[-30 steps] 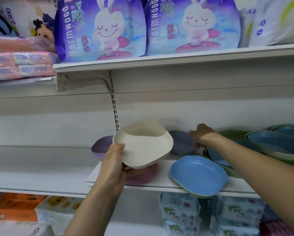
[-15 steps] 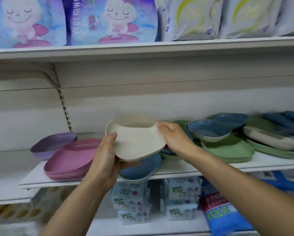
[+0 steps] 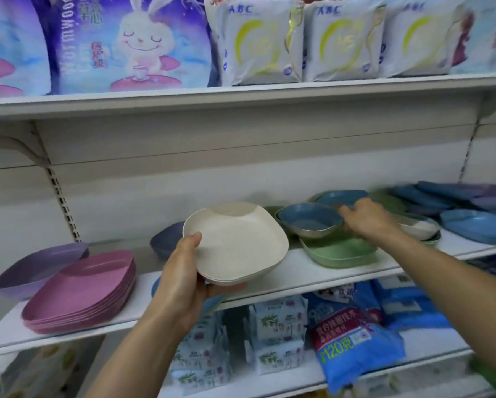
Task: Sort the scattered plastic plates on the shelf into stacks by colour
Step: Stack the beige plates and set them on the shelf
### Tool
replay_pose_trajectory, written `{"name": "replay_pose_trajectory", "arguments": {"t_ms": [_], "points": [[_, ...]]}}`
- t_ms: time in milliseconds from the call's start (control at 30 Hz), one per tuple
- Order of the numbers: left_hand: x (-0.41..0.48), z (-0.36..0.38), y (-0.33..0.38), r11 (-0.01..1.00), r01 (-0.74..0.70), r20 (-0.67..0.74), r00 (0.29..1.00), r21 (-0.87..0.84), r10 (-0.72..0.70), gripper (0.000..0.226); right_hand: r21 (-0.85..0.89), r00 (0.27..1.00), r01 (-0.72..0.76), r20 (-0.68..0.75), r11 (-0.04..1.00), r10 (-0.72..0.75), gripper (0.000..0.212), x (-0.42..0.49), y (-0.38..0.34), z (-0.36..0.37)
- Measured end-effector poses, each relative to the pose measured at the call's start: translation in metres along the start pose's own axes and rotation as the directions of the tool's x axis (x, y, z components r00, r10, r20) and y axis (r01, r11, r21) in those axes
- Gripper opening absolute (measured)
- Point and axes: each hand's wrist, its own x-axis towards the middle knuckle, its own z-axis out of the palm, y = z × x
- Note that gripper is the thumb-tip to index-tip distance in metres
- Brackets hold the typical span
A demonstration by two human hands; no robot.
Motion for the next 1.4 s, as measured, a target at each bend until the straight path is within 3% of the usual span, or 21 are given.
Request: {"name": "replay_pose_trajectory", "arguments": {"t_ms": [100, 167, 300, 367, 500, 567, 633, 767, 933, 1100, 1267, 1400], "points": [[-0.002, 0.001, -0.005, 1.0, 0.002, -0.006, 1.0, 0.009, -0.001, 0.033, -0.167, 0.991, -0.009, 0.127, 0.986, 0.03, 0.05, 0.007, -0.002, 0.007], [-0.005, 0.004, -0.008, 1.0, -0.002, -0.022, 1.0, -0.007, 0.002, 0.032, -0.184, 0.977, -0.003, 0.211, 0.983, 0.043, 0.049, 0.011, -0.007, 0.014], [-0.008, 0.012, -0.014, 0.999, -0.039, -0.056, 0.998, 0.002, 0.039, 0.034, -0.254, 0.954, -0.038, 0.279, 0.966, 0.111, 0.027, 0.024, -0.017, 0.01], [-0.011, 0.021, -0.019, 0.998, -0.06, -0.082, 0.995, 0.015, 0.061, 0.033, -0.199, 0.959, -0.029, 0.271, 0.98, 0.084, 0.023, 0.03, -0.016, 0.002], [-0.015, 0.05, -0.038, 0.997, -0.07, -0.152, 0.986, 0.045, 0.076, 0.026, 0.047, 0.969, 0.113, 0.217, 0.992, -0.121, 0.016, 0.047, -0.004, -0.025], [-0.015, 0.065, -0.051, 0.998, -0.064, -0.177, 0.982, 0.029, 0.069, 0.026, 0.161, 0.92, 0.211, 0.301, 0.964, -0.252, 0.027, 0.053, -0.003, -0.044], [-0.015, 0.08, -0.063, 0.997, -0.074, -0.197, 0.978, 0.011, 0.075, 0.029, 0.27, 0.821, 0.27, 0.436, 0.924, -0.368, 0.027, 0.051, -0.006, -0.063], [-0.014, 0.1, -0.081, 0.989, -0.144, -0.148, 0.978, 0.038, 0.148, 0.047, 0.244, 0.642, 0.463, 0.571, 0.852, -0.512, 0.028, 0.03, -0.017, -0.072], [-0.013, 0.108, -0.091, 0.979, -0.187, -0.153, 0.968, 0.086, 0.199, 0.066, -0.04, 0.613, 0.707, 0.534, 0.706, -0.583, 0.031, 0.016, -0.026, -0.057], [-0.016, 0.104, -0.084, 0.978, -0.198, -0.113, 0.972, 0.072, 0.205, 0.06, -0.13, 0.623, 0.723, 0.546, 0.678, -0.56, 0.033, 0.011, -0.03, -0.046], [-0.016, 0.093, -0.079, 0.979, -0.198, -0.151, 0.967, 0.051, 0.204, 0.041, -0.03, 0.623, 0.702, 0.51, 0.712, -0.593, 0.032, 0.005, -0.037, -0.038], [-0.016, 0.077, -0.069, 0.985, -0.171, -0.253, 0.955, -0.032, 0.157, 0.03, 0.231, 0.656, 0.654, 0.3, 0.72, -0.692, 0.014, 0.002, -0.051, -0.041]]}}
